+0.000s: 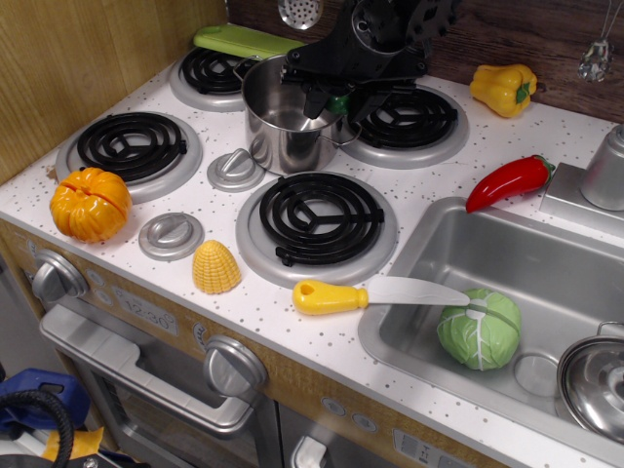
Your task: Put eggplant in pot or pan
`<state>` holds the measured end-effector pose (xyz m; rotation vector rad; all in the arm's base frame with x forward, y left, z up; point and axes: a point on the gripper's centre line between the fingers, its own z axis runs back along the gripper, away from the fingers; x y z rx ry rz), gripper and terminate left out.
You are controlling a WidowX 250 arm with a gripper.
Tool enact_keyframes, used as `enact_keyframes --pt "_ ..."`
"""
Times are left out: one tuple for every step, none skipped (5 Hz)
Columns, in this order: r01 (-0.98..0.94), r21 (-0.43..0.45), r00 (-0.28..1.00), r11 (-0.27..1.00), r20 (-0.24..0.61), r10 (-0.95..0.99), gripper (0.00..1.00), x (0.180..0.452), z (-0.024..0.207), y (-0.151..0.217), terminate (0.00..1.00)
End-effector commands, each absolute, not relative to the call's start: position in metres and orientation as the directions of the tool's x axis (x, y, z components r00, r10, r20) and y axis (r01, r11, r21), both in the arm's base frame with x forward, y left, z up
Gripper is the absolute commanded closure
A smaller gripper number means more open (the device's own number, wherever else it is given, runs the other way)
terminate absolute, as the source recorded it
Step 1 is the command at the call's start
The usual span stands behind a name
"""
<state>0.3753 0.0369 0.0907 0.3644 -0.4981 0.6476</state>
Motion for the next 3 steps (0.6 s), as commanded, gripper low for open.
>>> enact_keyframes --pt "-0.657 0.096 0.672 0.747 0.524 0.524 0.0 0.3873 0.1072 0.0601 0.0" --pt "-0.657 0.096 0.672 0.747 0.524 0.524 0.0 0.3873 0.1072 0.0601 0.0" --pt "-0.657 0.096 0.672 0.747 0.524 0.524 0.0 0.3873 0.1072 0.0601 1.0"
